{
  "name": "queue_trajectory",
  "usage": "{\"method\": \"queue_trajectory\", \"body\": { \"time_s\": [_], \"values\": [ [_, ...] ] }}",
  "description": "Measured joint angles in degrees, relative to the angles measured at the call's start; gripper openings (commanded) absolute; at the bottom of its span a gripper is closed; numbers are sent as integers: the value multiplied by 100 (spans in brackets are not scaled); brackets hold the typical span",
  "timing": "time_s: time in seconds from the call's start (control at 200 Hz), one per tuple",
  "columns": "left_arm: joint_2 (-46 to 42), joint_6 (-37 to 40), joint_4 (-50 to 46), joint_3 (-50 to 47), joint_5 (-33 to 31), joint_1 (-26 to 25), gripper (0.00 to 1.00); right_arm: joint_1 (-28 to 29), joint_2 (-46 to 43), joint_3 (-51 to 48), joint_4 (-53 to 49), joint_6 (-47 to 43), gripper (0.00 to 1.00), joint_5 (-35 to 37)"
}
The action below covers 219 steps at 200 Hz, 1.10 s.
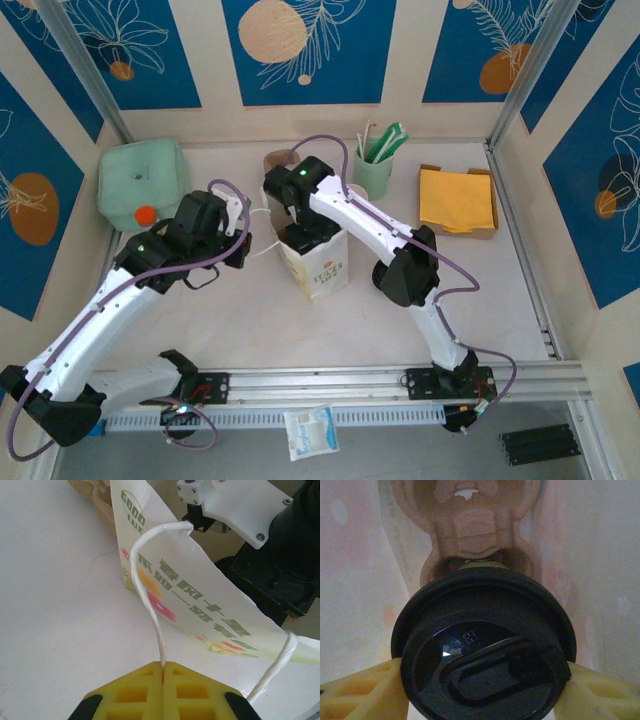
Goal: Pack the takeout coffee
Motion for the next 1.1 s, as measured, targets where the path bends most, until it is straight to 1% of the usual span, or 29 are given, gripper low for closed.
{"method": "queue_trajectory", "body": {
  "time_s": [0.21, 0.56, 0.89, 1.095],
  "values": [
    [0, 0, 61, 0, 0, 0, 0, 0, 0, 0, 0, 17, 75, 22],
    [0, 0, 103, 0, 15, 0, 0, 26, 0, 219, 0, 20, 84, 52],
    [0, -2, 103, 0, 15, 0, 0, 68, 0, 444, 0, 22, 86, 55],
    [0, -2, 101, 0, 15, 0, 0, 105, 0, 549, 2, 44, 90, 57]
  ]
}}
